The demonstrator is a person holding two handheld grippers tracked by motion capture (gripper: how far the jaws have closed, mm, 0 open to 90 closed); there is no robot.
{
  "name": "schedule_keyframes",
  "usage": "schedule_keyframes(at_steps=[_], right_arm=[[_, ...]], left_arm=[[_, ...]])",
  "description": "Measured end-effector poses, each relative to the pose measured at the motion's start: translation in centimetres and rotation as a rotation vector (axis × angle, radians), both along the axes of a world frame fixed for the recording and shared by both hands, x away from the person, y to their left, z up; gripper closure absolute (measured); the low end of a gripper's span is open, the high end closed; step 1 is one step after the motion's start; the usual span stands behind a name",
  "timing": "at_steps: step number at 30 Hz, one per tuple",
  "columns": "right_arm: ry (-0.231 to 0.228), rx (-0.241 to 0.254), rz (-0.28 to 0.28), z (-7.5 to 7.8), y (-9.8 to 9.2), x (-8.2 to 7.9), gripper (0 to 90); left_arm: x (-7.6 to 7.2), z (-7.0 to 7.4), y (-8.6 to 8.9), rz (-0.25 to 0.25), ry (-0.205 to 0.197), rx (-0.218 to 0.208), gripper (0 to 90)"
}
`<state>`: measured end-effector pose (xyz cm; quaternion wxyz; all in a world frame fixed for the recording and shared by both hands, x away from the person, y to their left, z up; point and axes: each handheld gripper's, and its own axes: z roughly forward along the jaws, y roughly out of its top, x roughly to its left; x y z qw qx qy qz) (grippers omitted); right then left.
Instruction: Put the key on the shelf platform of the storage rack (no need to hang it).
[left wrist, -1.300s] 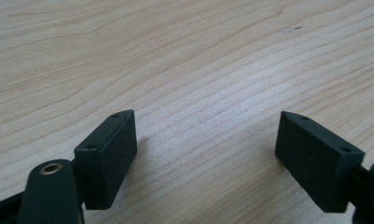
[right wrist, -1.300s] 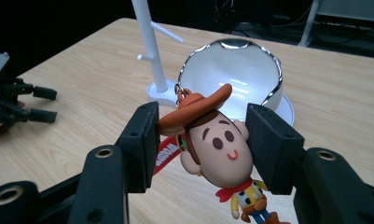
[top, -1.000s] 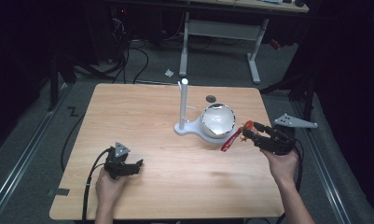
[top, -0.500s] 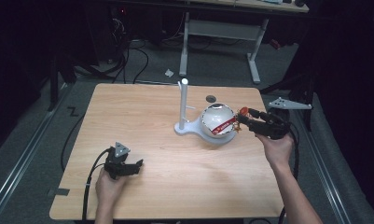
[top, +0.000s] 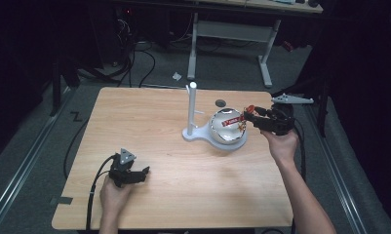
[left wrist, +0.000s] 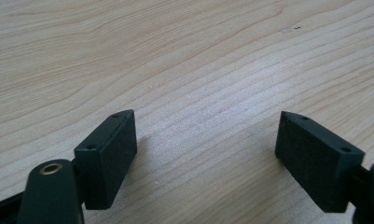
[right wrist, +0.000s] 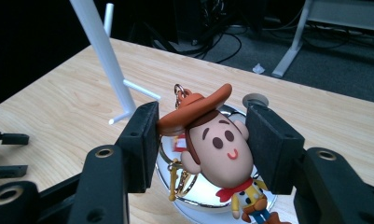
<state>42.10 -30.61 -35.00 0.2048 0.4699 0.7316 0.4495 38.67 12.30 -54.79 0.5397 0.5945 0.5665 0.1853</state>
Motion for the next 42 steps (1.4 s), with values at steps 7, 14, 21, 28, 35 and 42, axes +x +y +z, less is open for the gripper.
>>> schedule_keyframes(at_steps=[7,14,21,28,35,42], right_arm=[[0.027,-0.011,-0.009,-1.0,0.4,1.1,46.7],[0.051,-0.013,0.008,-1.9,1.1,2.0,46.7],[0.081,-0.011,0.011,-3.0,1.6,2.9,46.7],[0.104,0.001,0.011,-4.1,1.7,3.4,46.7],[0.139,-0.012,0.006,-5.1,2.0,4.2,46.6],[0.156,-0.025,0.002,-6.1,2.5,4.9,46.6]], left_arm=[[0.0,0.0,0.0,0.0,0.001,0.002,20.9],[0.0,0.0,0.0,0.0,0.0,0.0,20.9],[0.0,0.0,0.0,0.0,0.0,0.001,20.9],[0.0,0.0,0.0,0.0,0.0,0.001,20.9],[0.0,0.0,0.0,0.0,0.0,0.001,20.9],[0.0,0.0,0.0,0.001,-0.001,-0.001,20.9]])
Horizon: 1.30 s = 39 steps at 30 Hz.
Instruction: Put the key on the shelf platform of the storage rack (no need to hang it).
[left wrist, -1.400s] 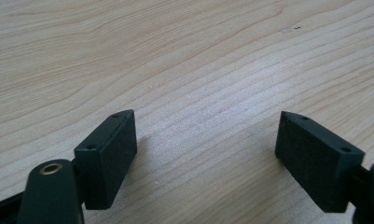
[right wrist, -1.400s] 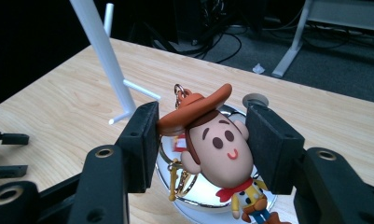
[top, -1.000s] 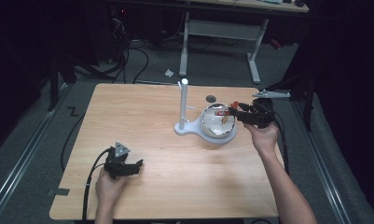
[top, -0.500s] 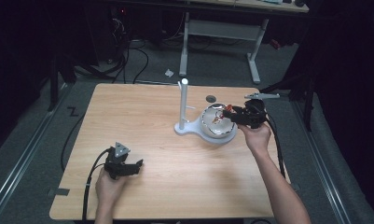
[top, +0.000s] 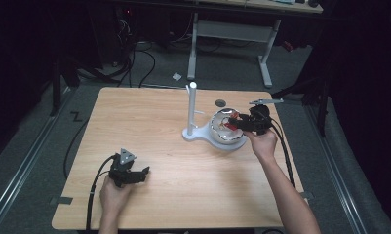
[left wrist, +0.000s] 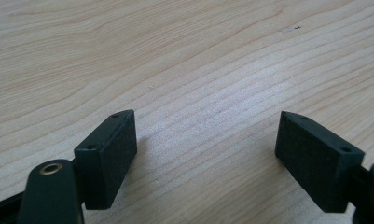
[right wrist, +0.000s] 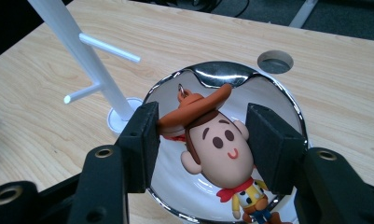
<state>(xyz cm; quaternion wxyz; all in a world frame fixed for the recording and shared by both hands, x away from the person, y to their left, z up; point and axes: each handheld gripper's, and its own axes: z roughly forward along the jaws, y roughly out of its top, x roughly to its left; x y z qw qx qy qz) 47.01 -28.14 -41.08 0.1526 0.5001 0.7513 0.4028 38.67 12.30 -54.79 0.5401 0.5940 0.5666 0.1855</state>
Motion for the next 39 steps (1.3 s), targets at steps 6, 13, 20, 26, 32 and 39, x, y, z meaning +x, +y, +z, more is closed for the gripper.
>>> schedule_keyframes(at_steps=[6,13,20,26,32,39], right_arm=[[0.02,-0.014,0.006,-0.9,0.4,0.7,46.5],[0.031,-0.011,0.013,-1.7,0.4,1.2,46.3],[0.048,-0.025,0.013,-2.7,1.1,1.7,46.3],[0.061,-0.031,0.011,-3.2,1.3,2.0,46.0],[0.086,-0.021,0.001,-4.0,1.1,2.5,45.9],[0.092,-0.037,0.002,-4.3,1.3,2.6,44.8]], left_arm=[[0.0,0.0,0.0,-0.001,0.0,0.002,20.9],[0.0,0.0,0.0,-0.001,0.0,0.001,20.9],[0.0,0.0,0.0,-0.001,0.0,0.001,20.9],[0.0,0.0,0.0,-0.001,0.0,0.002,20.9],[0.0,0.0,0.0,-0.001,0.0,0.002,20.9],[0.0,0.0,0.0,-0.001,0.0,0.001,20.9]])
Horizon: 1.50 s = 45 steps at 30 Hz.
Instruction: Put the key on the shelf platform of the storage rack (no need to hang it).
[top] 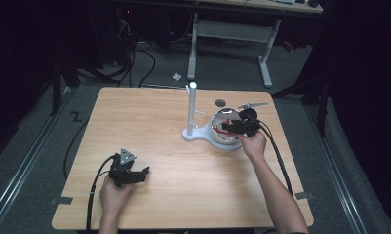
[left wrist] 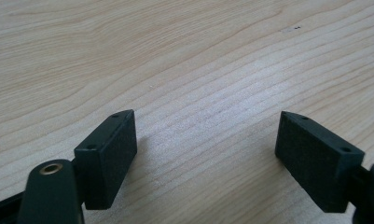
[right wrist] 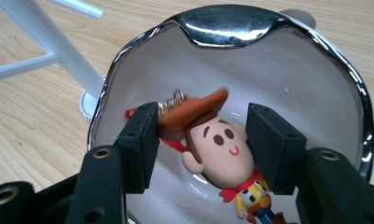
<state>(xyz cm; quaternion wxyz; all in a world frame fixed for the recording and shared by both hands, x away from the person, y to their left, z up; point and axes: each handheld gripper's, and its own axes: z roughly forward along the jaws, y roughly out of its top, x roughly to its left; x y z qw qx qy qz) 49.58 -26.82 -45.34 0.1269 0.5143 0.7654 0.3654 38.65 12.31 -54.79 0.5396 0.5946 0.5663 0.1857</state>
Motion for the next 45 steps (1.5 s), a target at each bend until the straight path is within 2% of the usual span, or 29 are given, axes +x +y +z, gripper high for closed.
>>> schedule_keyframes(at_steps=[3,10,13,19,22,38,45], right_arm=[[-0.009,0.014,-0.009,0.3,-0.3,0.0,42.7],[-0.023,0.007,-0.02,0.9,-1.0,-0.6,41.5],[-0.05,0.004,-0.019,1.4,-1.6,-1.1,42.9],[-0.061,0.0,-0.032,1.7,-2.6,-2.0,43.5],[-0.082,0.004,-0.031,2.5,-3.1,-2.6,43.7],[-0.124,0.004,-0.019,3.8,-3.8,-4.1,45.0],[-0.158,-0.021,-0.014,4.7,-4.0,-4.9,44.8]], left_arm=[[0.0,0.0,0.0,0.0,0.0,0.0,20.9],[0.0,0.0,0.0,0.001,0.0,-0.002,20.9],[0.0,0.0,0.0,0.0,0.0,0.0,20.9],[0.0,0.0,0.0,0.0,0.001,0.001,20.9],[0.0,0.0,0.0,0.0,0.001,0.001,20.9],[0.0,0.0,0.0,0.0,0.0,0.001,20.9],[0.0,0.0,0.0,0.0,0.0,-0.002,20.9]])
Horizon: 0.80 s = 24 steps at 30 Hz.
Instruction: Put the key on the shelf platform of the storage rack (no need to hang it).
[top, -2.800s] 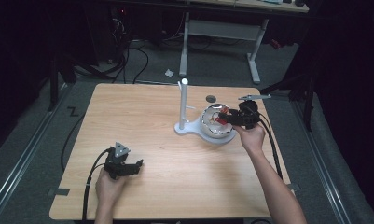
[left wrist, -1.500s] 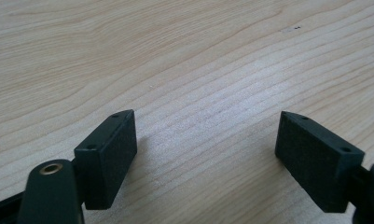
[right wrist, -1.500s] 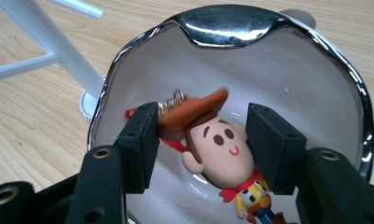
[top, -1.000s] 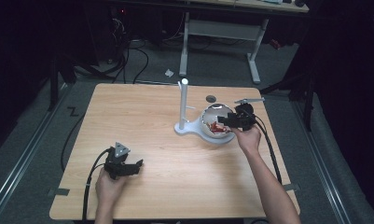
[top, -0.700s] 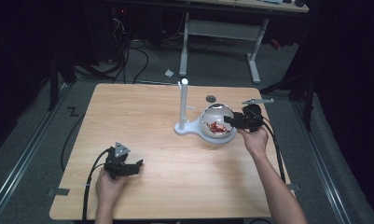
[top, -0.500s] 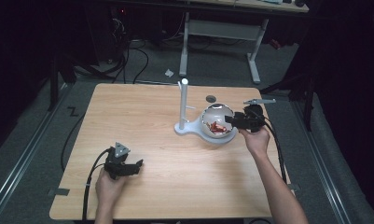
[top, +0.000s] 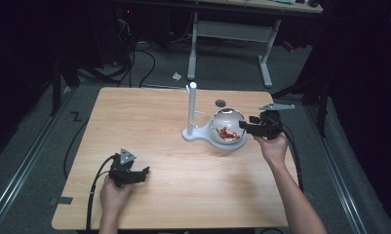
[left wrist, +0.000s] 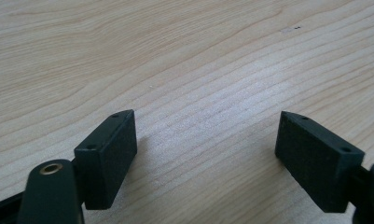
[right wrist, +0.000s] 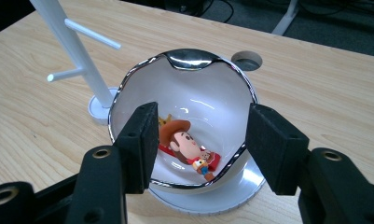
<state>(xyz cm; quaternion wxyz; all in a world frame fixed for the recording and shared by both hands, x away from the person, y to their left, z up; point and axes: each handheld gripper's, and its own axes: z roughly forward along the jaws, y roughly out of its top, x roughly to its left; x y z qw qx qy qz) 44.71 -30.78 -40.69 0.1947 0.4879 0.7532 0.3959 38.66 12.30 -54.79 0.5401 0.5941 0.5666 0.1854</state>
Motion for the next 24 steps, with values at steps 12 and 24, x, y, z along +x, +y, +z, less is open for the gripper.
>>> schedule_keyframes(at_steps=[12,24], right_arm=[[-0.014,0.012,-0.026,0.5,-1.4,-1.5,44.0],[-0.063,0.023,-0.021,2.2,-2.5,-4.1,43.4]], left_arm=[[0.0,0.0,0.0,0.0,0.0,-0.001,20.9],[0.0,0.0,0.0,0.001,0.0,-0.003,21.3]])
